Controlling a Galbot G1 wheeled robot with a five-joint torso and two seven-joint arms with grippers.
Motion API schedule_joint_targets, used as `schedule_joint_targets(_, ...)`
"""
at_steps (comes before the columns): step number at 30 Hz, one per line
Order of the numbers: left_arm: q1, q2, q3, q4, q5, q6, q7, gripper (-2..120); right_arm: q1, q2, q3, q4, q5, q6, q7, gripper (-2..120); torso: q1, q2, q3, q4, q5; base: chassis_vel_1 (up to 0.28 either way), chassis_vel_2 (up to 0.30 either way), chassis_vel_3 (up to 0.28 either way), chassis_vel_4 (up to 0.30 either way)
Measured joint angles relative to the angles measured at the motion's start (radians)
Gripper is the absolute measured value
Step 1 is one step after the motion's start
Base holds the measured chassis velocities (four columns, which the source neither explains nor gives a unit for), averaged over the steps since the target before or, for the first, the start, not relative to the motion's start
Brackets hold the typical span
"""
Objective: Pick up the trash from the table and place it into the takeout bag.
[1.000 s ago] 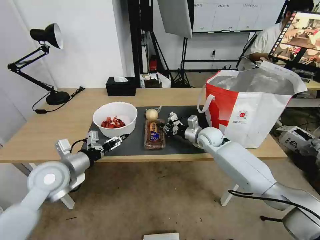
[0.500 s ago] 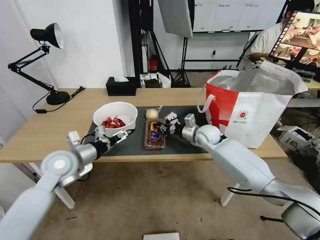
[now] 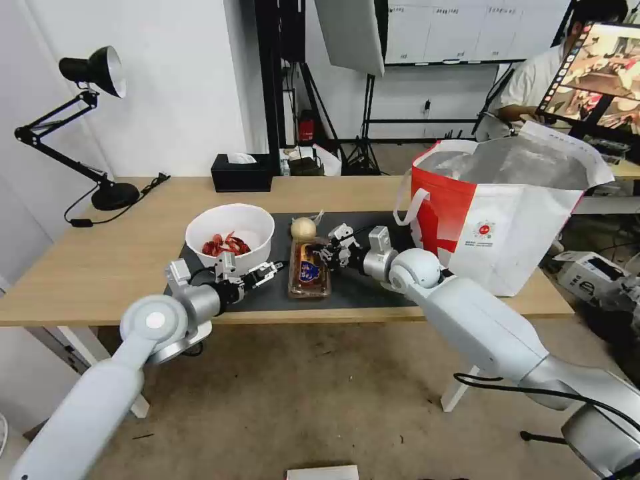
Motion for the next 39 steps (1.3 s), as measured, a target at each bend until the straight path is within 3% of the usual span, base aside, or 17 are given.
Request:
schedule_joint_targets(34, -0.098, -0.048, 0.118, 0.057, 0.057, 0.034, -0.032, 100, -0.033, -0.012, 0.021, 0.027, 0.014, -0.001, 0.02, 0, 0.0, 0.0, 0.0, 0.0, 0.0, 0.0, 0.0, 0.0, 0.0)
schedule_joint_targets(39, -0.102, -0.05, 0.124, 0.061, 0.056, 0.034, -0.032, 91, -0.035, -0.01, 0.023, 0.027, 0.015, -0.001, 0.021, 0, 0.0, 0.0, 0.0, 0.0, 0.0, 0.0, 0.0, 0.0, 0.0)
